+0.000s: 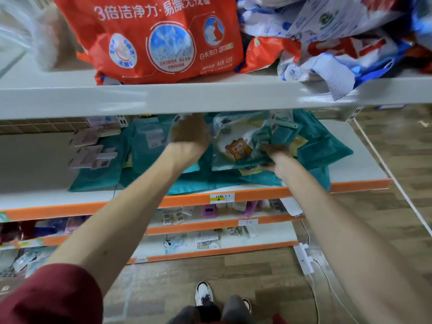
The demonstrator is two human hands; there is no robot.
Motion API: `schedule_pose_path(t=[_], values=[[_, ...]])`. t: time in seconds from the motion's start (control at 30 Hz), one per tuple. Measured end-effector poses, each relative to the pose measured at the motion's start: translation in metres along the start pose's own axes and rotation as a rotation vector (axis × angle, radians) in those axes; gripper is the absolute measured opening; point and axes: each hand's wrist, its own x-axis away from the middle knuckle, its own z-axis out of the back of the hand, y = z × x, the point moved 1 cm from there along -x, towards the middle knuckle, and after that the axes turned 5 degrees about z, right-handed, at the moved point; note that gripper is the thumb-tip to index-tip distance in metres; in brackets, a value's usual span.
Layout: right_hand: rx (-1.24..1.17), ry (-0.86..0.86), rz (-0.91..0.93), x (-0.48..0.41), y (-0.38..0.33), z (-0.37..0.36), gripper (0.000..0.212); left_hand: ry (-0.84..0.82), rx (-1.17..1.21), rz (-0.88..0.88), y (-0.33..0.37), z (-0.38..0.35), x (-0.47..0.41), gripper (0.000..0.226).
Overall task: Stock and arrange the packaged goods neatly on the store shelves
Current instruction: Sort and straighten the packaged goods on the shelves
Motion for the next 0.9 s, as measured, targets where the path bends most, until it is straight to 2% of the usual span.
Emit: schedule_pose_path(t=[0.07,0.13,0.2,0.27,0.33,0.4,0.47,0.53,0.6,0.7,0.77,0.83,0.9], values=[[0.03,0.029,-0.054,-0.007,0.016,0.009,0.048,-0.098,0.052,-0.01,0.016,-0.02,0.012,0.035],[0.061,0.077,-0.033,-0.017,0.024,0.016,0.056,-0.187,0.055,-0.056,0.027,-0.047,0.026,0.038],[0.119,0.092,0.041,-0.024,0.031,0.022,0.046,-0.219,0.07,-0.085,0.023,-0.067,0.032,0.036],[0.17,0.075,0.066,-0.026,0.035,0.027,0.029,-0.155,0.136,-0.07,0.011,-0.076,0.033,0.033],[0.161,0.065,0.056,-0.026,0.035,0.029,0.021,-0.061,0.228,0.008,-0.011,-0.08,0.024,0.035],[0.148,0.07,0.048,-0.024,0.033,0.028,0.024,-0.038,0.18,0.164,-0.038,-0.077,0.012,0.058],[0.14,0.092,0.046,-0.024,0.033,0.024,0.031,-0.127,0.164,0.389,-0.062,-0.073,0.004,0.092],[0.124,0.088,0.033,-0.022,0.033,0.021,0.035,-0.179,0.191,0.509,-0.077,-0.068,-0.002,0.105],[0.1,0.073,0.001,-0.027,0.036,0.021,0.041,-0.212,0.266,0.458,-0.088,-0.068,-0.008,0.093],[0.067,0.063,-0.012,-0.026,0.036,0.022,0.036,-0.308,0.424,0.359,-0.099,-0.064,-0.011,0.051],[0.035,0.062,-0.012,-0.019,0.032,0.022,0.041,-0.388,0.563,0.367,-0.103,-0.058,-0.012,0.037],[-0.002,0.041,-0.017,-0.016,0.031,0.024,0.045,-0.46,0.751,0.43,-0.106,-0.051,-0.012,0.029],[-0.023,0.017,-0.013,-0.032,0.042,0.029,0.054,-0.501,0.941,0.524,-0.11,-0.046,-0.013,0.034]])
